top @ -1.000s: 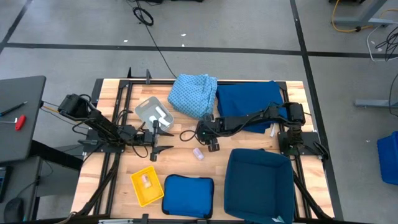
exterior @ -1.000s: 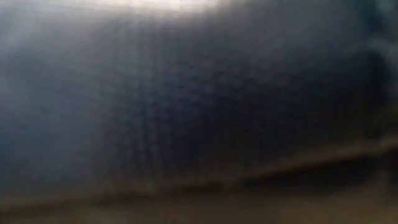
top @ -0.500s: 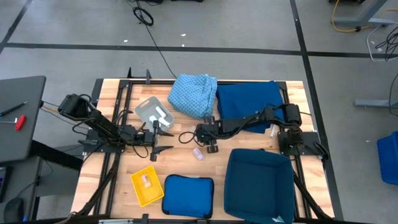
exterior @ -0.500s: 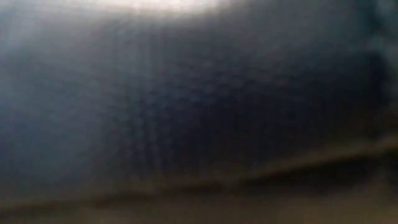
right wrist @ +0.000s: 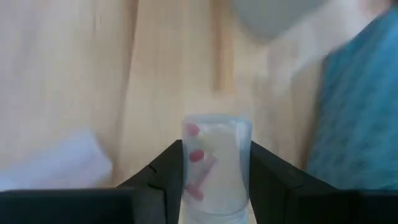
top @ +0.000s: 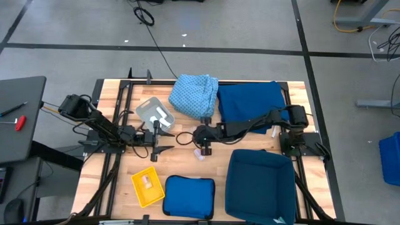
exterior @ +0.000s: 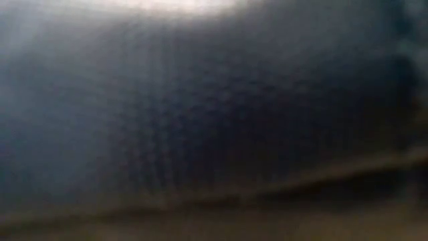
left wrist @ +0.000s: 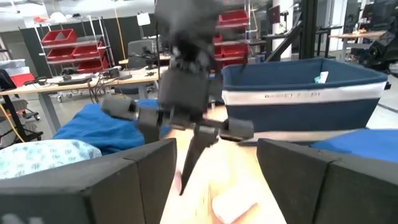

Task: Pick & place medical supplies in basket/bin
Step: Put the top white medicine bottle into the yellow bin

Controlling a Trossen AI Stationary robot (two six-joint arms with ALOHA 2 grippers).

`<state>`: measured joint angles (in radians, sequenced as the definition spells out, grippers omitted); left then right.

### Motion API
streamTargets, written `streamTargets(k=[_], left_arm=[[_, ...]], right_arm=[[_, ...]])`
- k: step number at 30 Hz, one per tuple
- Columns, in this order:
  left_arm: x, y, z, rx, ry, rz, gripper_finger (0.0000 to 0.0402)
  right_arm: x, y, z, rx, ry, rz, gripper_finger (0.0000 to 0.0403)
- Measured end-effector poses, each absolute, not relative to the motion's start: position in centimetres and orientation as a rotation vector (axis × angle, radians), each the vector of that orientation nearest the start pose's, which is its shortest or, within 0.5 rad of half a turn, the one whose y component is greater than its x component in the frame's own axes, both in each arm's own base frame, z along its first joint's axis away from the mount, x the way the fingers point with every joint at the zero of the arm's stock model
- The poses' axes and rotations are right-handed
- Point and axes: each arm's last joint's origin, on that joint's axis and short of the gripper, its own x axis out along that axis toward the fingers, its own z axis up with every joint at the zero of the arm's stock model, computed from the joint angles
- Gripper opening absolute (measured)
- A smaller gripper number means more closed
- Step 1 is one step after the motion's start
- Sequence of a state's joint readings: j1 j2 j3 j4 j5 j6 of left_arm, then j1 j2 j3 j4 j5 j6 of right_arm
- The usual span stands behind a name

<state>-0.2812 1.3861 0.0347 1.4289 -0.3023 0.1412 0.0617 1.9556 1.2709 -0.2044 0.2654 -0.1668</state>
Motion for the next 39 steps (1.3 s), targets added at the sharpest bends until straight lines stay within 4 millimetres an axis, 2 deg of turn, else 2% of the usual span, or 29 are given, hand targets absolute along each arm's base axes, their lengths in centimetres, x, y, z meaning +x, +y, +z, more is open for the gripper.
streamTargets(k=[7,11,17,27,39], left_arm=[[17.5,-3.9,14.7,0.059,-0.097,0.013,0.0233],[17.5,-3.7,14.9,0.033,-0.124,0.012,0.0248],[18.4,-4.1,16.0,0.038,-0.186,-0.057,0.0258],[21.5,-4.6,16.8,0.142,-0.058,0.045,0.0259],[21.6,-4.3,16.3,0.212,0.019,0.170,0.0266]], right_arm=[[41.0,3.1,21.8,-0.300,0.598,-0.090,0.0139],[41.2,3.6,23.5,-0.292,0.483,-0.047,0.0139],[41.5,3.6,23.6,-0.306,0.443,-0.024,0.0139],[41.2,3.5,23.0,-0.317,0.502,-0.021,0.0139],[41.1,3.4,22.7,-0.319,0.536,-0.027,0.0139]])
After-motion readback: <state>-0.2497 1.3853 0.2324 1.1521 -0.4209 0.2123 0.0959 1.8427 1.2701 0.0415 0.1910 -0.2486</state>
